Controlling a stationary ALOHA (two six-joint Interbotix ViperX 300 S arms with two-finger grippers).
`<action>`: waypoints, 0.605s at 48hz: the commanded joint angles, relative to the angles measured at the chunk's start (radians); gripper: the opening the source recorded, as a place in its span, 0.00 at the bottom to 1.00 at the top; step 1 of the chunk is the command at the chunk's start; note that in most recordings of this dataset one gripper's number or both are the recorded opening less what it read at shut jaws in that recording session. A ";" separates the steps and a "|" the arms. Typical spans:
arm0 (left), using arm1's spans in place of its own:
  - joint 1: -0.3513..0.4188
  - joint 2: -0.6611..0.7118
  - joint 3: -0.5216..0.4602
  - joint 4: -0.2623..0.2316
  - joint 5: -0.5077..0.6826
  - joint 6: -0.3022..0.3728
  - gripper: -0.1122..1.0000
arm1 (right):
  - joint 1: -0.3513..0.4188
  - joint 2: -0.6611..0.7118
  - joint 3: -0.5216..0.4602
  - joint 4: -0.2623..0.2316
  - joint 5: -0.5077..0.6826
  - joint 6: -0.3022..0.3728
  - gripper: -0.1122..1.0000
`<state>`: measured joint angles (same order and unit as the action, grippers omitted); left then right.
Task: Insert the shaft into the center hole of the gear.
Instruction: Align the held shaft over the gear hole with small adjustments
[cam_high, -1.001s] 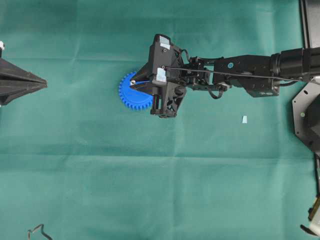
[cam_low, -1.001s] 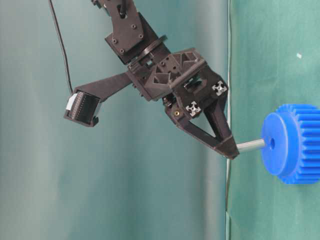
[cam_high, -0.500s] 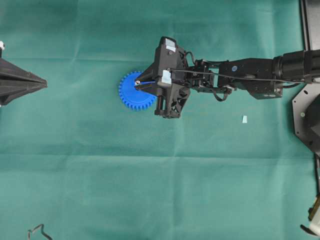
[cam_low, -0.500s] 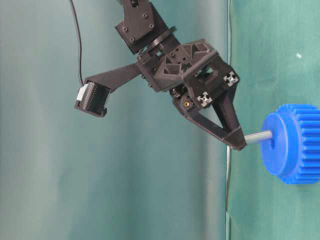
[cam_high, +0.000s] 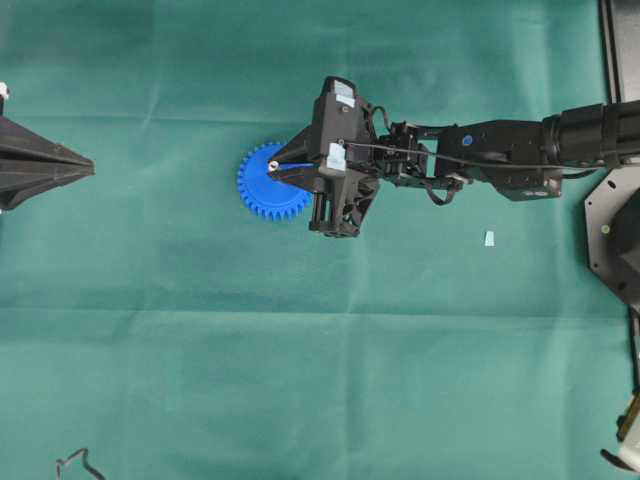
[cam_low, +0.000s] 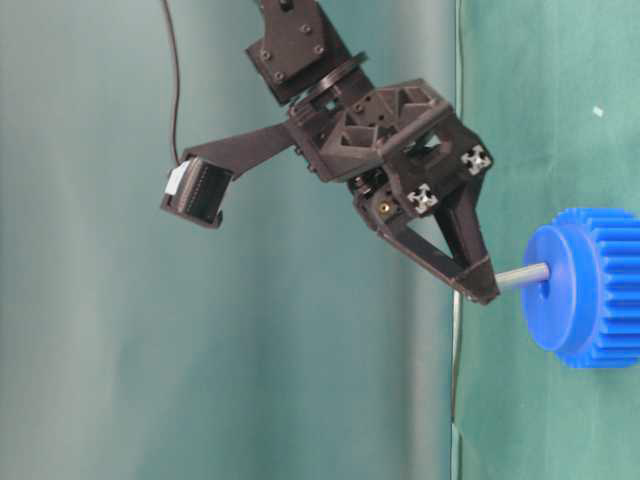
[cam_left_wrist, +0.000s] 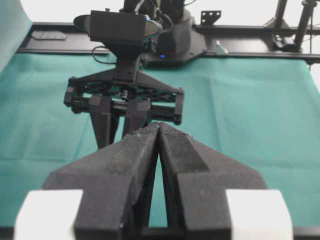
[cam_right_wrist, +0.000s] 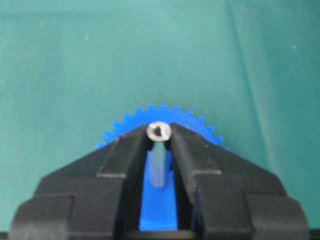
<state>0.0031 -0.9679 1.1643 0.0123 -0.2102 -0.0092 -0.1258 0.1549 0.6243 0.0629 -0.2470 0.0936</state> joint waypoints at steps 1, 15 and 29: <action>0.002 0.005 -0.026 0.003 -0.005 0.000 0.12 | 0.002 -0.006 0.000 0.003 -0.032 -0.002 0.25; 0.000 0.005 -0.026 0.003 -0.005 0.000 0.12 | 0.000 -0.008 -0.011 -0.002 -0.058 -0.003 0.25; 0.002 0.005 -0.028 0.003 -0.009 0.000 0.12 | 0.000 -0.005 -0.018 -0.003 -0.071 -0.008 0.25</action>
<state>0.0031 -0.9679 1.1643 0.0138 -0.2102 -0.0092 -0.1273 0.1641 0.6274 0.0614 -0.3053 0.0874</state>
